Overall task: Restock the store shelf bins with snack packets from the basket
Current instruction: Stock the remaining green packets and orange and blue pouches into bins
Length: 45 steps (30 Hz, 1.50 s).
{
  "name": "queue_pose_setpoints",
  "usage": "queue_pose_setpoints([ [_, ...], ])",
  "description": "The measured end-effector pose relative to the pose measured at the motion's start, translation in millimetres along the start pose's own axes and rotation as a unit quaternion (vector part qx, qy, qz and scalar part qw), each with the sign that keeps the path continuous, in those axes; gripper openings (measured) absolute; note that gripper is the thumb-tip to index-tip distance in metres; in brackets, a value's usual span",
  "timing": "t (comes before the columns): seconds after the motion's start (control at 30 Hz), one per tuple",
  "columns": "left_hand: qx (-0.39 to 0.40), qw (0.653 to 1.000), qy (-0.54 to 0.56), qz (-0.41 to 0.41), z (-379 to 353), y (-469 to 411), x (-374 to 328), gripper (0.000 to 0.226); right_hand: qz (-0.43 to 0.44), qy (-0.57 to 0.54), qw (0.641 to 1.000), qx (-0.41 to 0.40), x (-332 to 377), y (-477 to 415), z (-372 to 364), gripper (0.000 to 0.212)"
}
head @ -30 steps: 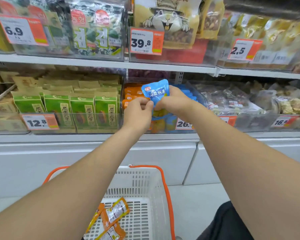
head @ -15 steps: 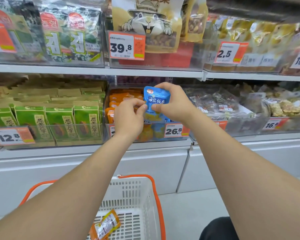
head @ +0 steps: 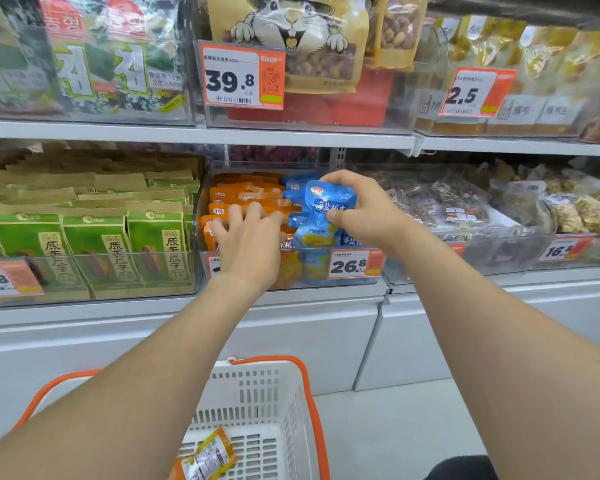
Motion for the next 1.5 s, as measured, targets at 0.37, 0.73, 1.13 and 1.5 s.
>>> queue_pose_setpoints([
  [0.37,-0.033,0.998,0.034,0.033,-3,-8,2,0.025,0.014,0.363,0.932,-0.009,7,-8,-25,0.044],
  [0.73,-0.047,0.995,0.081,-0.044,-8,-3,9,0.024,0.046,0.51,0.859,-0.005,6,-2,-44,0.022],
  [1.13,0.106,0.986,0.042,-0.123,9,54,39,0.026,-0.007,0.381,0.893,0.24,19,50,-111,0.02],
  [1.5,0.46,0.886,-0.054,-0.026,-91,168,120,0.026,0.051,0.568,0.701,0.428,16,127,-234,0.009],
])
Point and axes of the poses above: each hand's wrist, its own y-axis away from the middle knuckle, its own z-axis out of the back of the hand, x = y × z, the point moved 5 cm from there along -y, towards the middle knuckle, and after that the axes turned 7 degrees about -z, right-handed, at the moved point
